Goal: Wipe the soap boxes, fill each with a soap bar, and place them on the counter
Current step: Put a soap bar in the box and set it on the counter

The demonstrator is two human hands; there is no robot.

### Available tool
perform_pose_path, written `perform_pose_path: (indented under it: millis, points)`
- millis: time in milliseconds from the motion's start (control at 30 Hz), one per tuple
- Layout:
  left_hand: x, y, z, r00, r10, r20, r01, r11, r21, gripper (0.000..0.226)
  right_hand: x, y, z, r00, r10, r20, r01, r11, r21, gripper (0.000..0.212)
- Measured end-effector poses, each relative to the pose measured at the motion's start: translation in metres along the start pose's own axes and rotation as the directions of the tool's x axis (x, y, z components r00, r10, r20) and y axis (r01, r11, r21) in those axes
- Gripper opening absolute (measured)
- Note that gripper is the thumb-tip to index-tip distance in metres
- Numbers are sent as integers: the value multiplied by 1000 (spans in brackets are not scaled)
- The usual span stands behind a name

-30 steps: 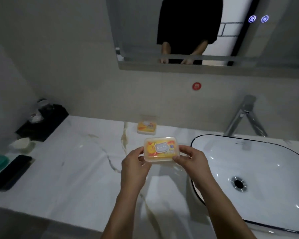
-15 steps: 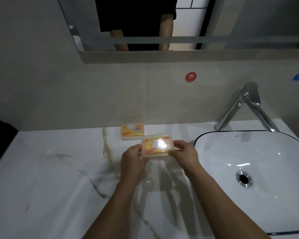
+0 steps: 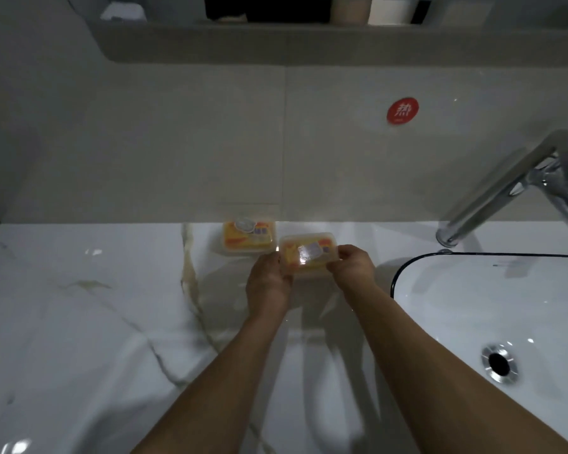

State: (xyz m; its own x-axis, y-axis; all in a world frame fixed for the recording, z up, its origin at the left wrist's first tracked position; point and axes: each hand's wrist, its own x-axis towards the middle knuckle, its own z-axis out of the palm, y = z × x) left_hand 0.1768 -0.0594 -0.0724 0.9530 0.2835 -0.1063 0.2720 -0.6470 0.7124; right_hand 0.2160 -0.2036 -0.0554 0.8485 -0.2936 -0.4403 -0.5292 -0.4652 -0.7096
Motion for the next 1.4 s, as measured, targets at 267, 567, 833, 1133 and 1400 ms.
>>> perform_pose_path:
  millis: [267,567,833,1133,1400]
  points:
    - [18,-1,12,995,-93,37,94,995,-23,32,21,3,11,999,26,-19,-27,995,-94,32]
    - [7,-19,0,992,68,-102,-67,998,15,43,7,7,21,985,138,-106,-137,990,25,56]
    - [28,-45,-23,983,104,148,-170,820,546,69,1,-5,45,944,324,67,-322,851,414,68]
    - [32,-44,-29,977,72,203,-173,824,540,73,11,-17,47,968,210,140,-252,814,524,58]
    - [33,-42,-31,973,59,223,-174,823,540,74,21,-25,49,981,170,94,-193,905,379,48]
